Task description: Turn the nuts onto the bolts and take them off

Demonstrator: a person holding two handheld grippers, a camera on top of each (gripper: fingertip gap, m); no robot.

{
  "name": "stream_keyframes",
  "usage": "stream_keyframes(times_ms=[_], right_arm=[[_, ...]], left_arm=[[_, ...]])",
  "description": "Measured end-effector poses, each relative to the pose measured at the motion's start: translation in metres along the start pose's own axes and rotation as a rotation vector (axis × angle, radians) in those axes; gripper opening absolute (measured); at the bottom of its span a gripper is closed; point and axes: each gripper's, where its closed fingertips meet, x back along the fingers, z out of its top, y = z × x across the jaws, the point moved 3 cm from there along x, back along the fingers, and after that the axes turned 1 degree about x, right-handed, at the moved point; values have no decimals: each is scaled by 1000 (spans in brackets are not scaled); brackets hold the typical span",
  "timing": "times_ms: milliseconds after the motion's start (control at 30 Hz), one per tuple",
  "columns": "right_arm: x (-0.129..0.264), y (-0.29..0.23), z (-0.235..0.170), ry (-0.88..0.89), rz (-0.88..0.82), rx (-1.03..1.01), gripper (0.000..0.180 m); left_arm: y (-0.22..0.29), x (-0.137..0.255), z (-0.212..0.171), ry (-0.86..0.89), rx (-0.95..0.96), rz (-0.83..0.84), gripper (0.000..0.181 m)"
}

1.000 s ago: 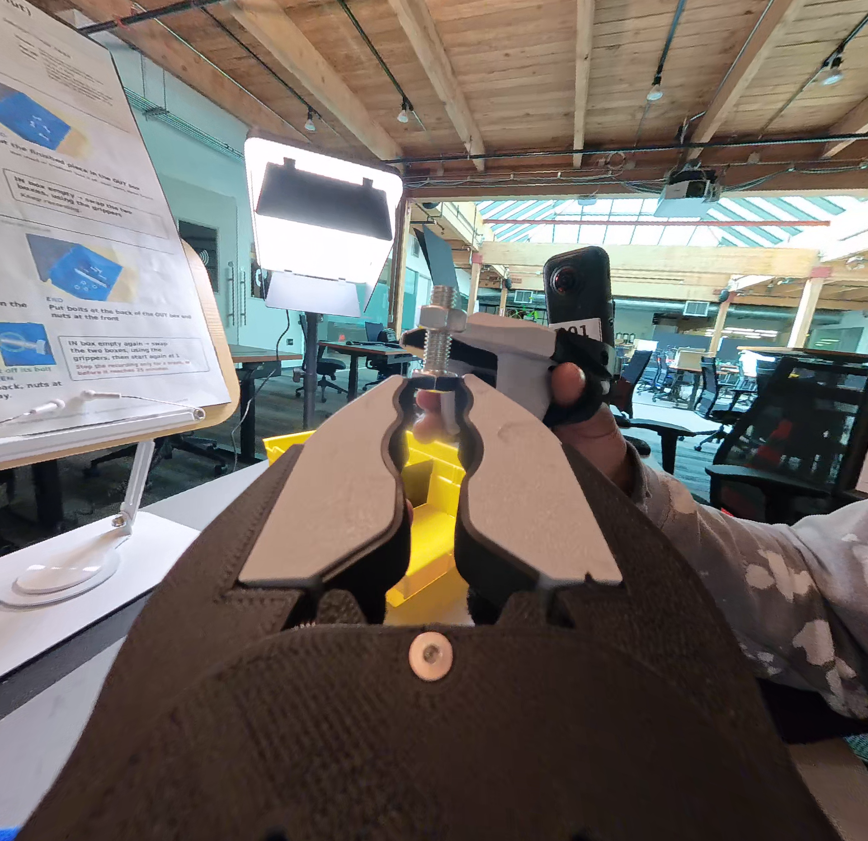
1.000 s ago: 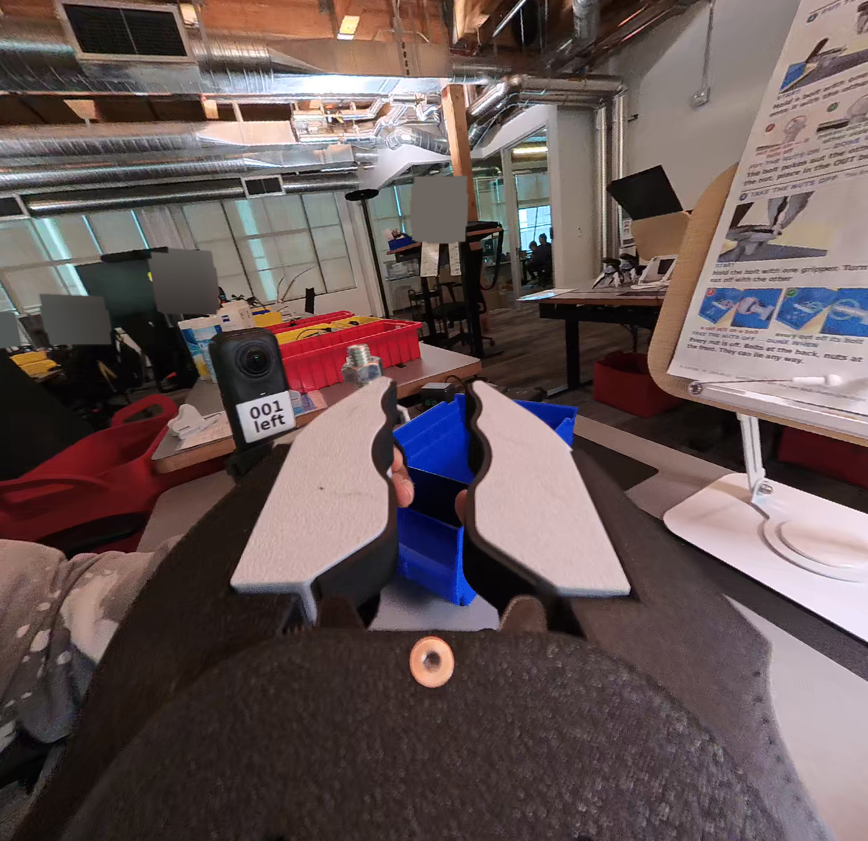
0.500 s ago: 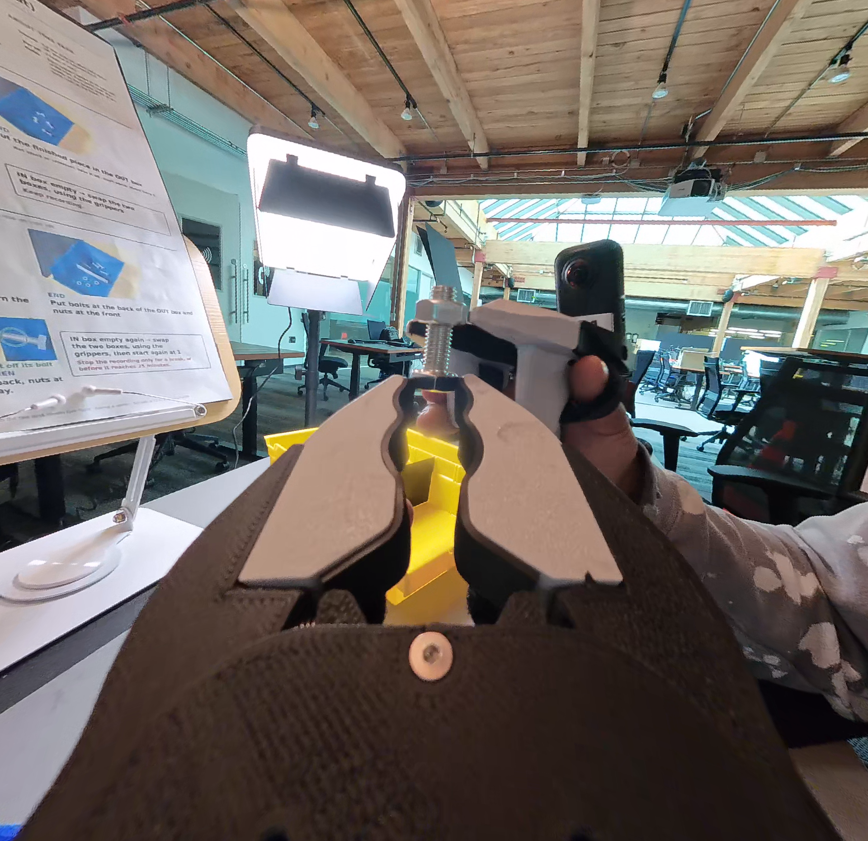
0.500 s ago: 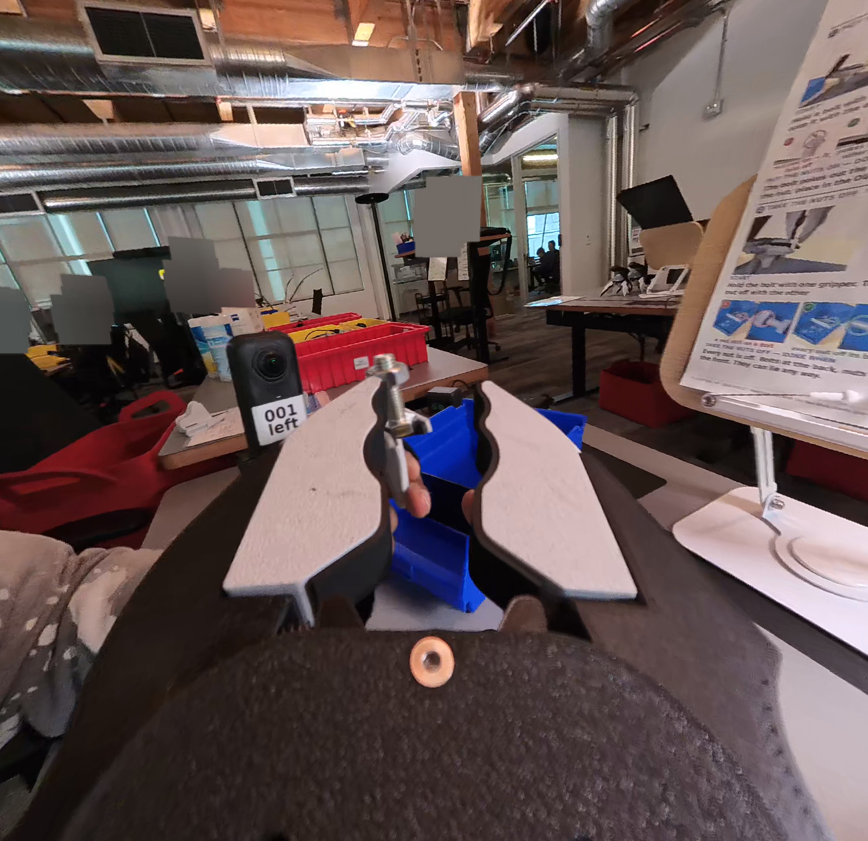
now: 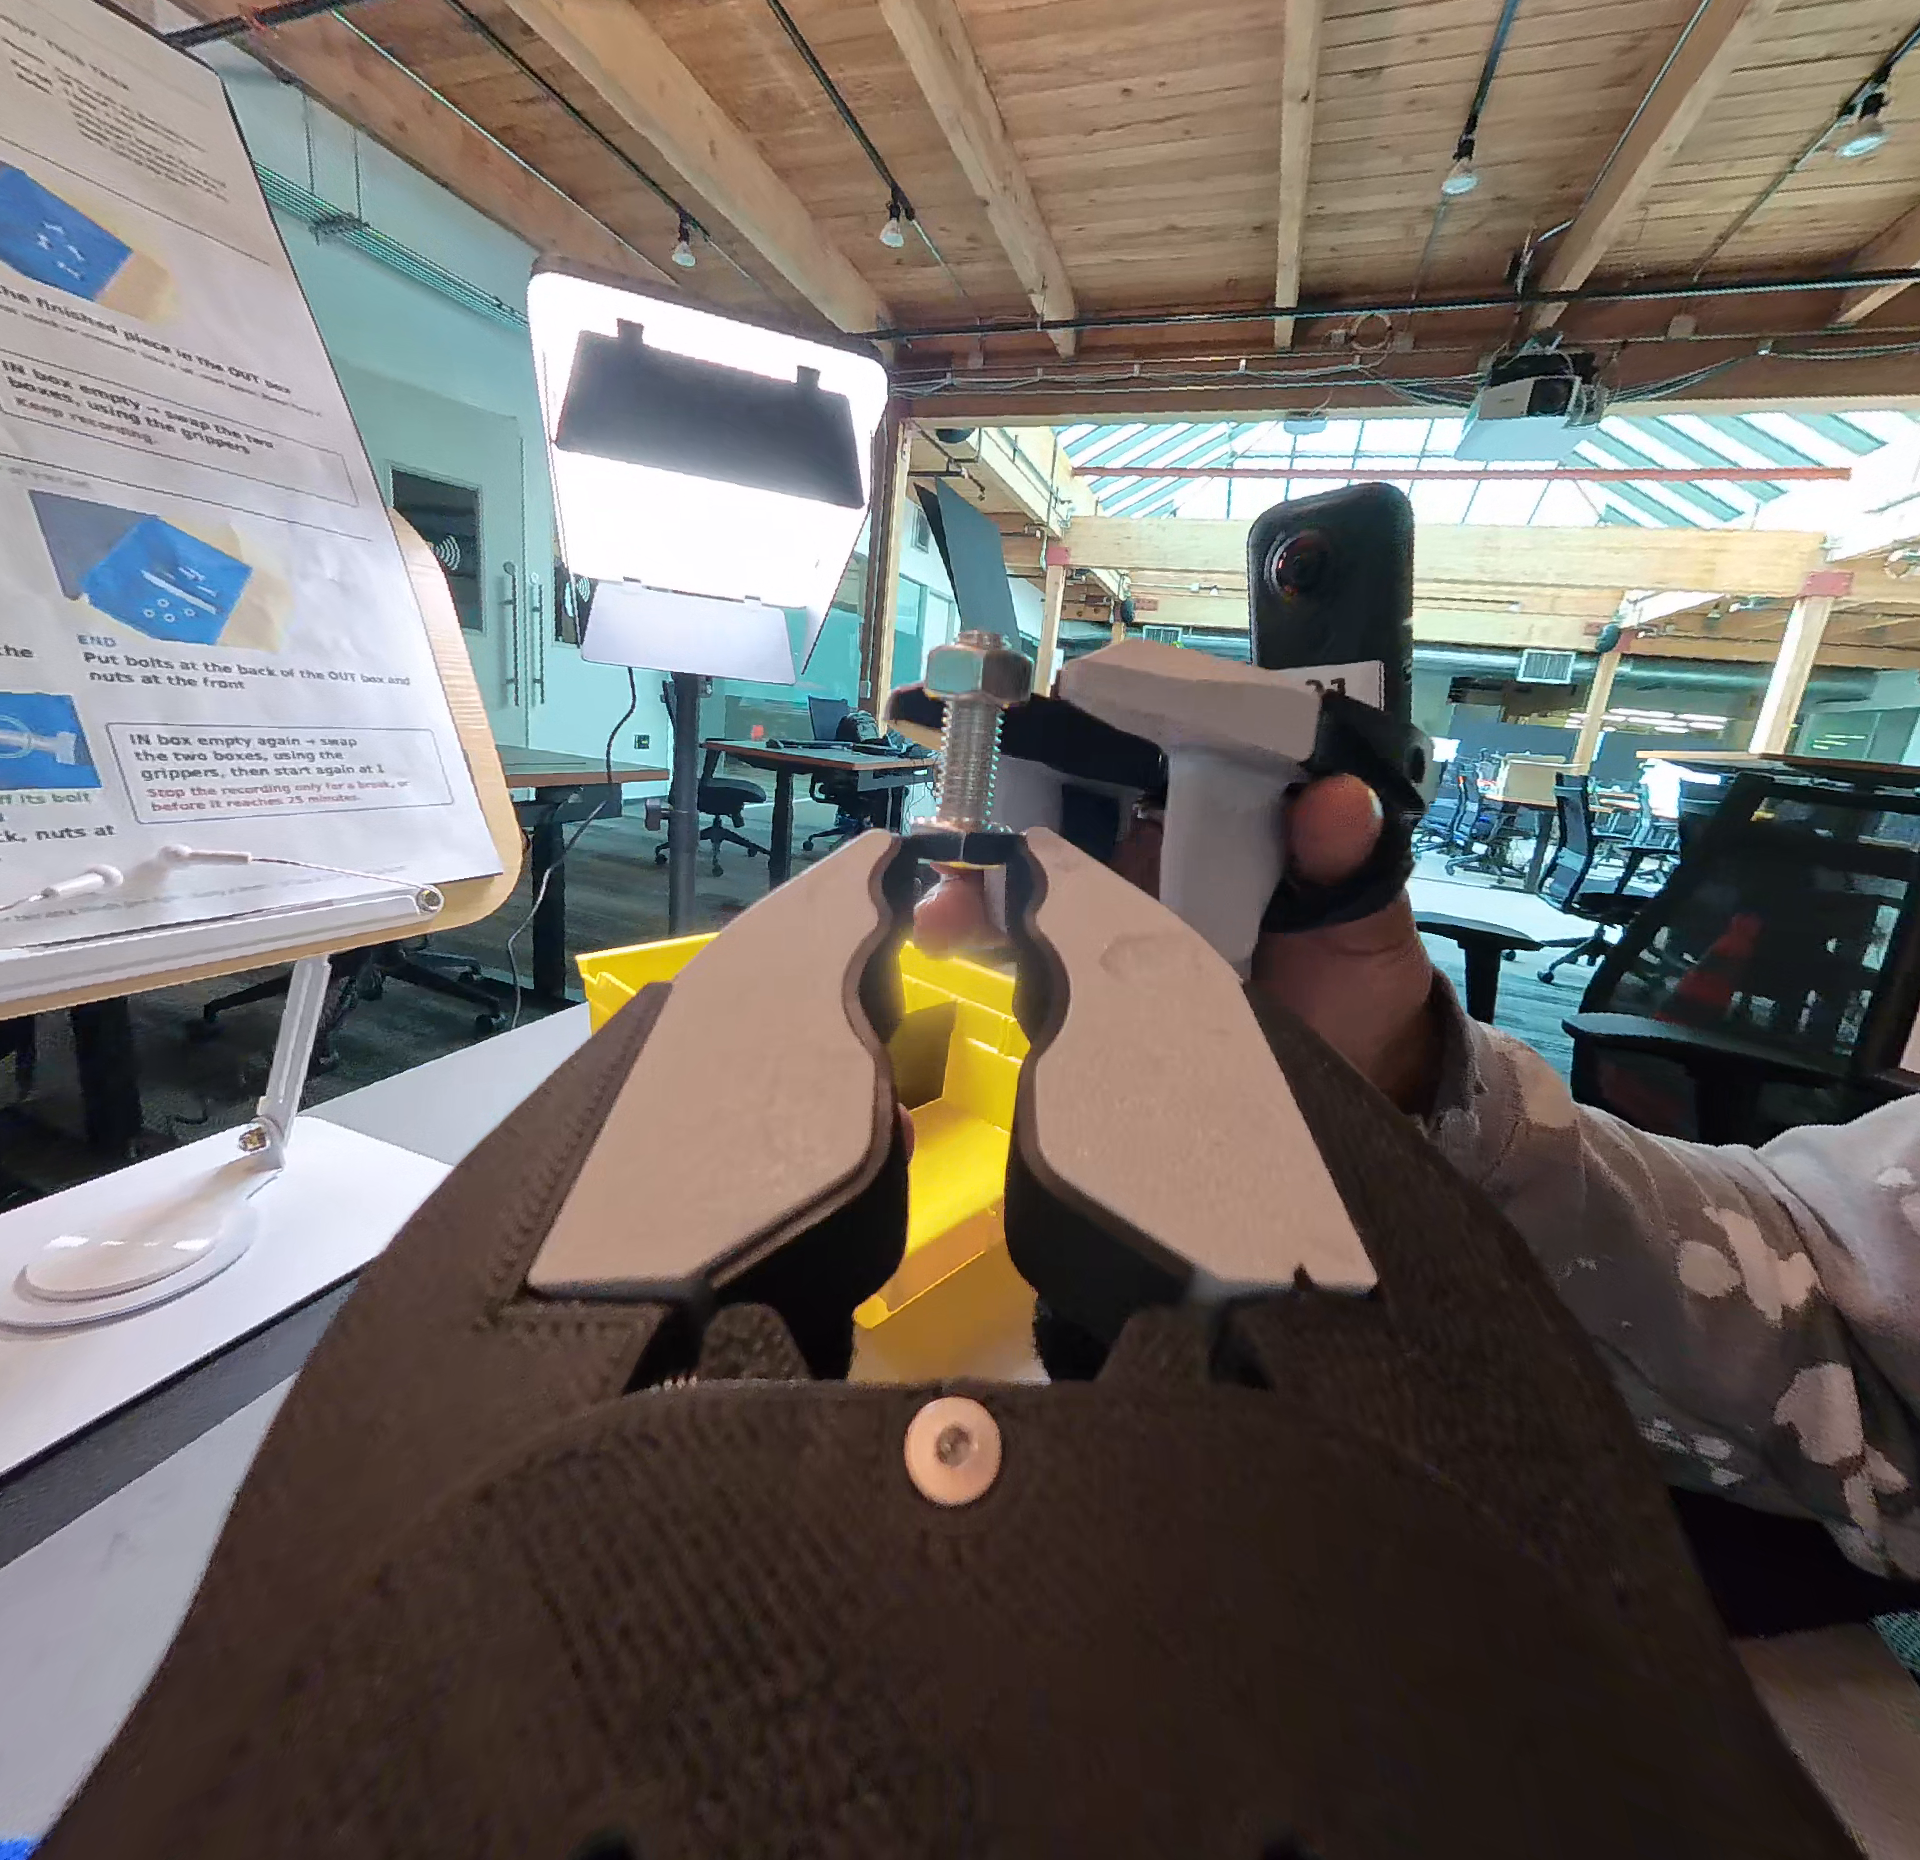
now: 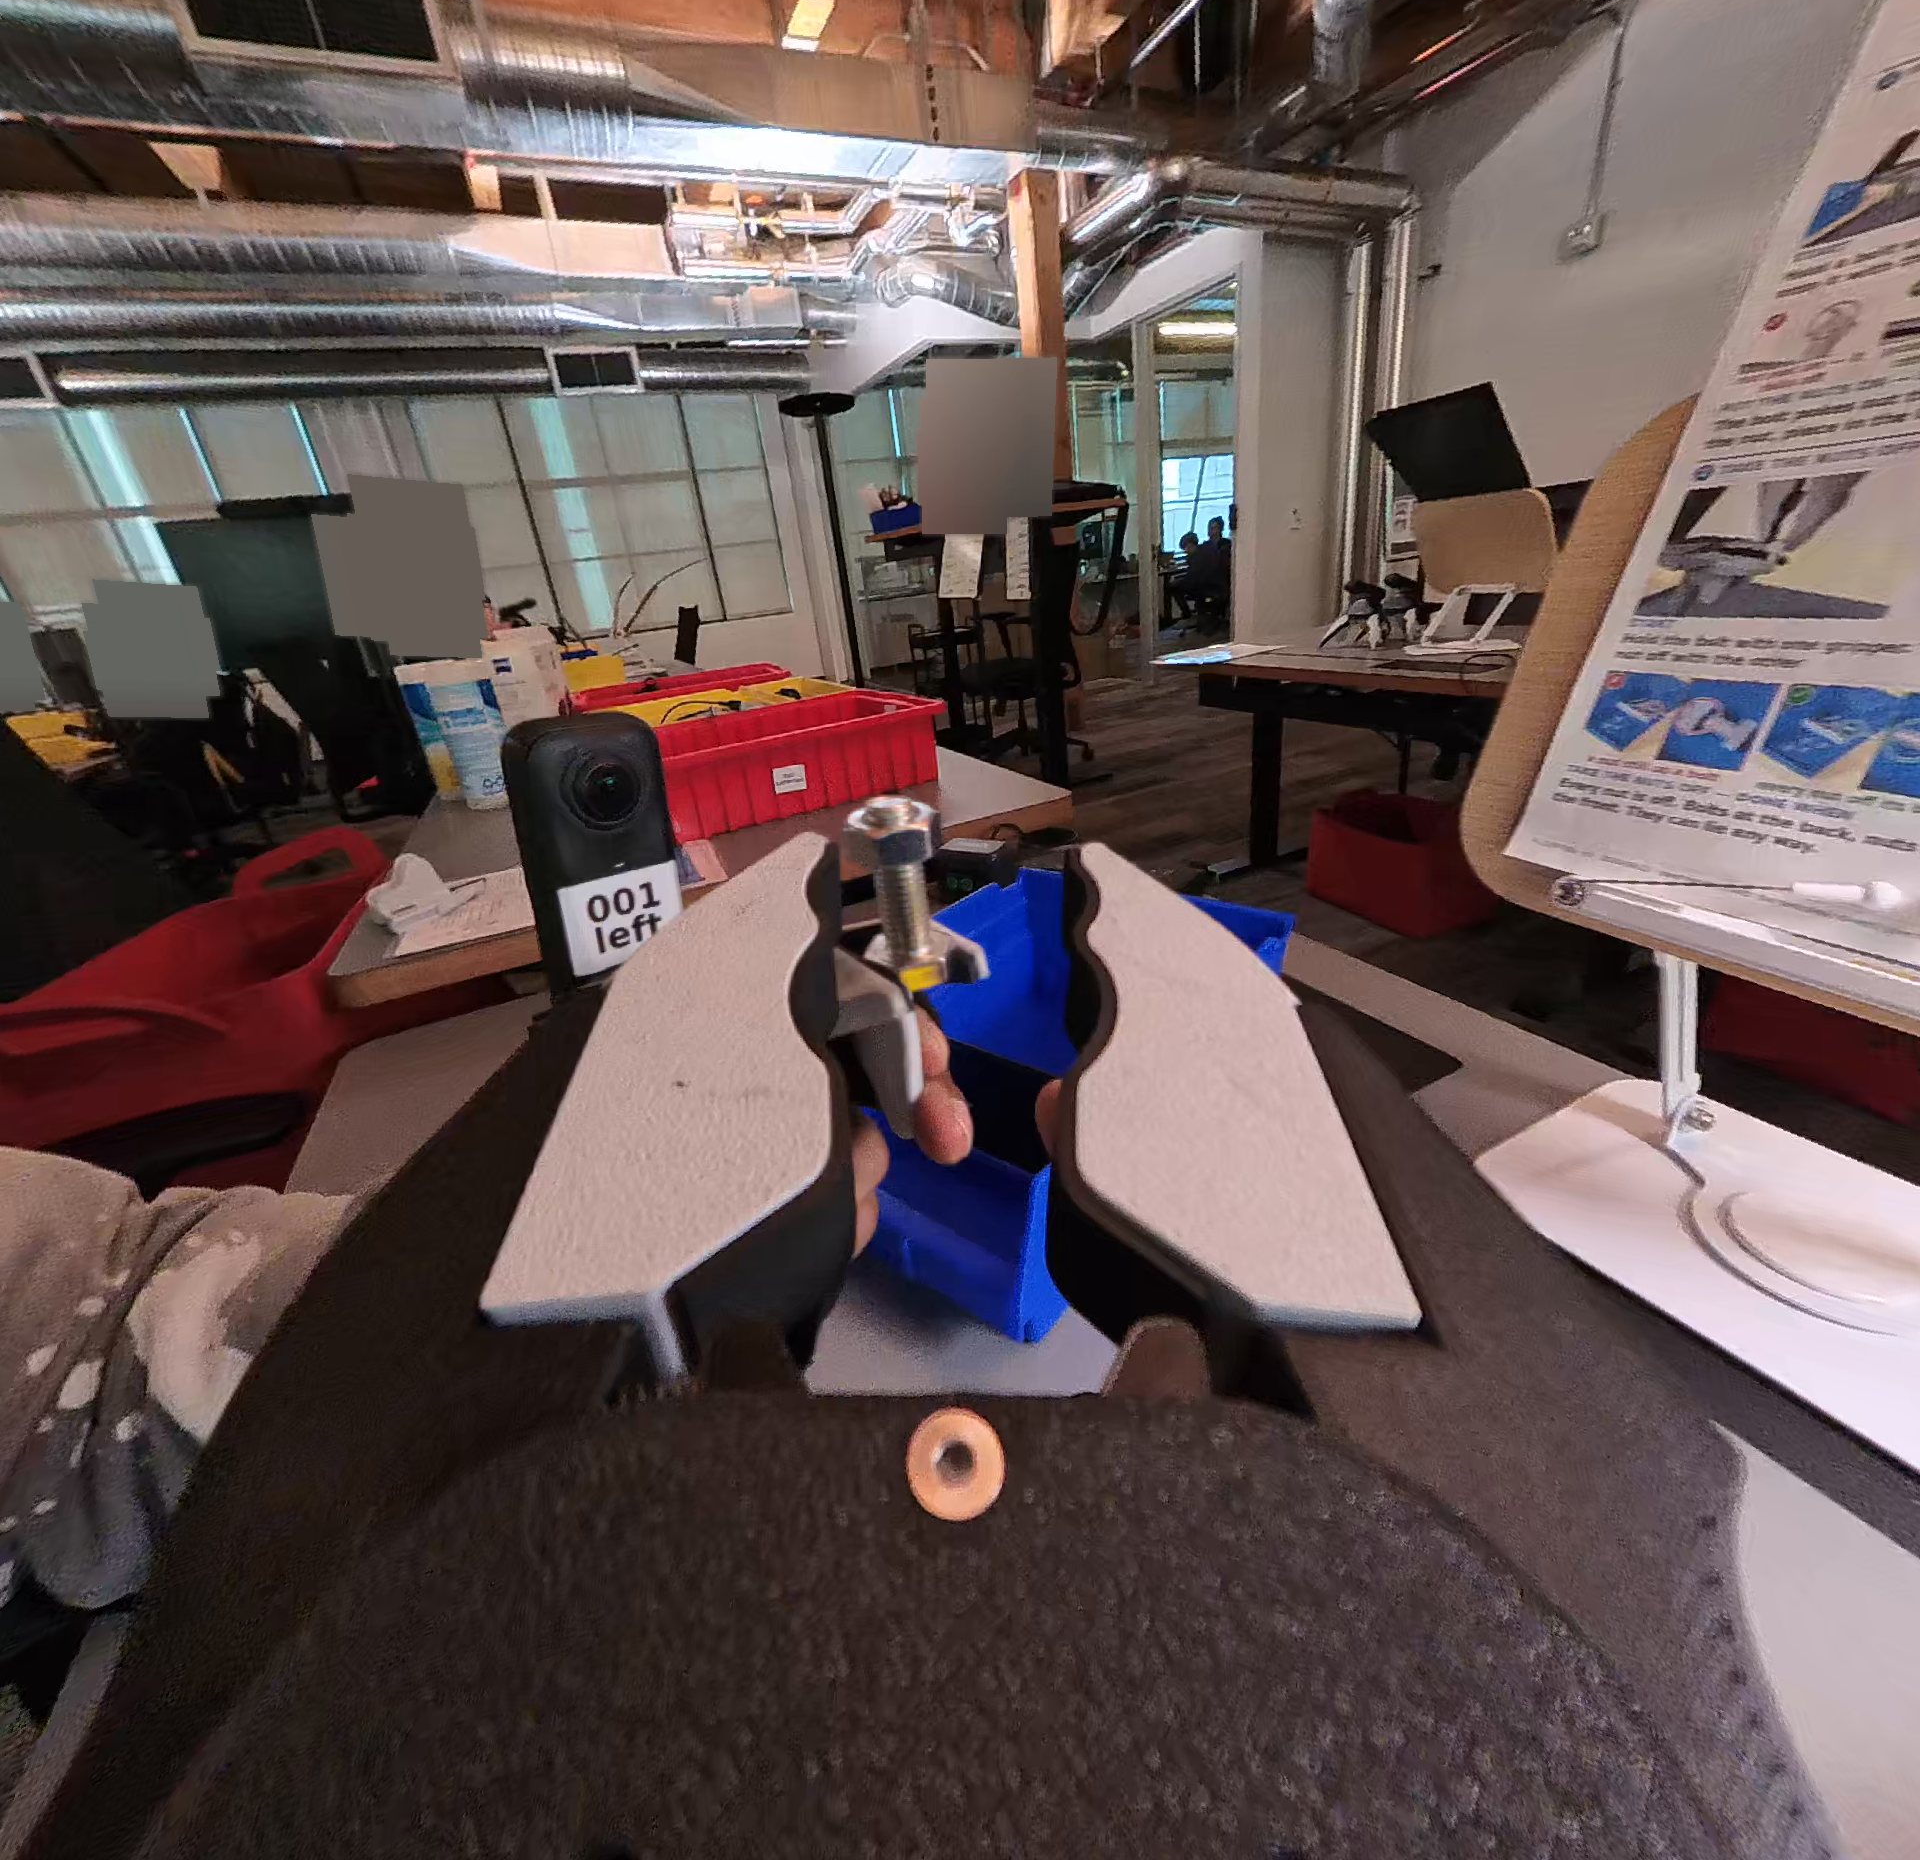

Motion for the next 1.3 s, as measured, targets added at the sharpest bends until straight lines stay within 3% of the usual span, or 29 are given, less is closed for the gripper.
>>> stream_keyframes(times_ms=[167,200,267,433,533,600,633,700,933,1033,1067,1100,1300], right_arm=[[0,2,-1,-2,-17,-1,41],[2,9,1,4,-51,-17,25],[8,19,5,30,-94,-6,23],[1,2,2,2,-12,0,44],[-3,-5,-1,-13,3,4,46],[-1,1,1,-2,-22,1,39],[3,8,3,10,-57,-14,20],[9,18,8,43,-99,-18,16],[-1,-2,3,9,-21,14,45],[0,3,3,6,-45,9,42],[4,12,5,13,-95,-9,25],[8,20,7,32,-135,-17,21],[4,6,8,23,-56,5,40]], left_arm=[[3,-1,-1,1,-3,-5,18],[2,0,1,15,5,-8,18],[0,2,4,22,2,-2,18],[0,1,1,10,-2,0,18],[4,-1,-1,1,-8,-9,18],[4,-1,0,8,-6,-7,18],[3,0,2,18,0,-9,18],[0,2,5,23,-1,-2,18],[2,-1,-1,1,-5,-4,18],[3,-1,0,6,-2,-5,18],[2,0,1,16,3,-9,18],[0,1,3,19,2,-5,18],[-2,1,2,8,-1,4,18]])
